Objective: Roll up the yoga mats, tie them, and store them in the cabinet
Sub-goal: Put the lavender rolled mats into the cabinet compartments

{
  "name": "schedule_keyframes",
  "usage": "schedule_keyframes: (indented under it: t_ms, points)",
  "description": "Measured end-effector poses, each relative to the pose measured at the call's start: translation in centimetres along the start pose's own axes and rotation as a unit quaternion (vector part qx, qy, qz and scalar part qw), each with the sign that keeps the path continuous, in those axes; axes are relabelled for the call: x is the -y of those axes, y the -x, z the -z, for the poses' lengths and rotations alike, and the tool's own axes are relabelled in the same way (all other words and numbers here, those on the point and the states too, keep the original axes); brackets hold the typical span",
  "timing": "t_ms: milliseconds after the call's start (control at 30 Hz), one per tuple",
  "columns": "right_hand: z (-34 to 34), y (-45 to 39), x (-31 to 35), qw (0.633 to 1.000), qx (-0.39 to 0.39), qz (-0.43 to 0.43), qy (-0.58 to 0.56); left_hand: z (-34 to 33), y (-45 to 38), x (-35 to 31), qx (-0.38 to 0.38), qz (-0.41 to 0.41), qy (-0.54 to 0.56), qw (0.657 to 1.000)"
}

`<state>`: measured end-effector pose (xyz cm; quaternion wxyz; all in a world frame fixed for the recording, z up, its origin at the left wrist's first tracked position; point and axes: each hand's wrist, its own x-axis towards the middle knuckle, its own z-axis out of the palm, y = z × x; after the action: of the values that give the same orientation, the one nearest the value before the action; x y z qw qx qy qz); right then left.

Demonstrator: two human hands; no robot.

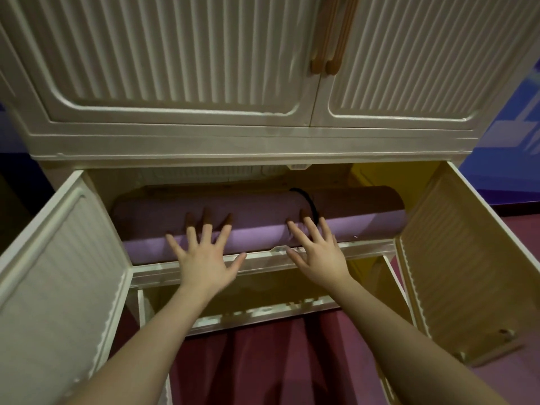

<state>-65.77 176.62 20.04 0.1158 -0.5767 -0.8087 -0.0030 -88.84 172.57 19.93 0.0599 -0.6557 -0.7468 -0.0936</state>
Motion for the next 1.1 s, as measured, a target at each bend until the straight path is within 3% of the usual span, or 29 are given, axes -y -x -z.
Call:
schedule_keyframes:
  t_ms: [367,567,900,1100]
  points:
    - [3.5,-0.2,2.1,0.995,0.077,-0.033,0.048,4.4,0.3,0.2,0.031,-0.029,-0.055,0.998]
    - [4.6,4.0,5.4,0.998,0.013,0.019,0.054,7.9,6.2,-0.7,-0.058,-0.055,0.005,0.997]
    - [7.8,12.0,12.1,0.991,-0.115,0.063,0.031,15.3,14.5,1.8,-0.117,-0.108,0.021,0.987]
    - [10.9,14.9,17.2,0.973,-0.163,0.163,0.023,20.4,19.6,6.5,-0.243,-0.144,0.018,0.959]
